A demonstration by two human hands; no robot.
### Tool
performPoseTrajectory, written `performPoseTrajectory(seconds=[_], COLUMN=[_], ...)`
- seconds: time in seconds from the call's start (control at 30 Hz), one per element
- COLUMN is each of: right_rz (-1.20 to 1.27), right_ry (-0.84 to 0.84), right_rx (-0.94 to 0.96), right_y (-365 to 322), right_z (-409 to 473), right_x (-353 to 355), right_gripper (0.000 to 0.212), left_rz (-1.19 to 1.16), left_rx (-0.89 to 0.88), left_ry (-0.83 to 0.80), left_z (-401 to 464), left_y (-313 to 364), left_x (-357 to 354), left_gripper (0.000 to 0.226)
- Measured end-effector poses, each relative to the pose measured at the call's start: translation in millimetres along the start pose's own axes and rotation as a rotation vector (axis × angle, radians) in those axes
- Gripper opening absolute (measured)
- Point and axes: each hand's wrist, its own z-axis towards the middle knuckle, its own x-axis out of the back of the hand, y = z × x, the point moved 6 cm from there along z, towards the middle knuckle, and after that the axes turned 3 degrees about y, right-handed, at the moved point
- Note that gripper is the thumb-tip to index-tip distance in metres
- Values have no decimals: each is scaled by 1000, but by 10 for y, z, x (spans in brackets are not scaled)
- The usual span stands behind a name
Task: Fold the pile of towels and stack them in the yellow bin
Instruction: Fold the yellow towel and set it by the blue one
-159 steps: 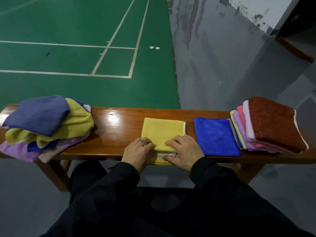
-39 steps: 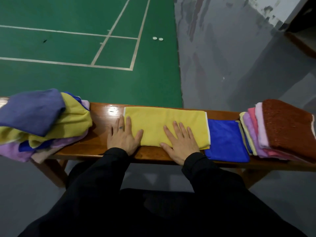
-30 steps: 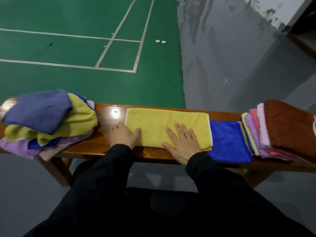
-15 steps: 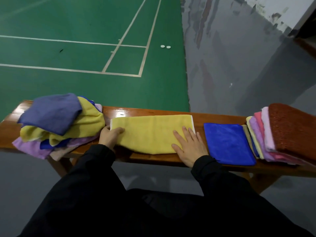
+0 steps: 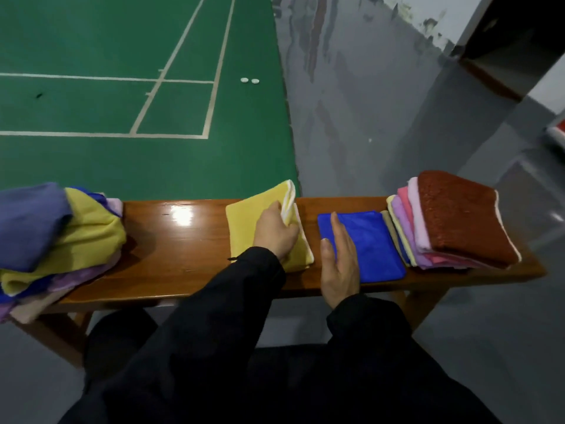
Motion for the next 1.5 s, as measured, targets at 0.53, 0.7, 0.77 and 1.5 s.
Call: performPoseTrajectory(seconds=[0.53,0.7,0.77,1.5], right_rz=[-587,-225,220,-884], right_ry=[-532,-383,-273,-381], right_rx=[39,-167,-427,39], right_y=[78,-76,-109,162], right_z=[57,132,206,538], right_x=[-651,-471,-309,536], right_gripper=[44,43,57,46], left_rz=[-491,-868,-1021,-63], left_rx=[580,501,376,-13], left_ry=[191,-94,-215,-315], left_z=[-222,-296,-336,-375], left_y=[-894,-268,98,214], left_x=[397,287,243,-1033], left_gripper=[93,44,38,95])
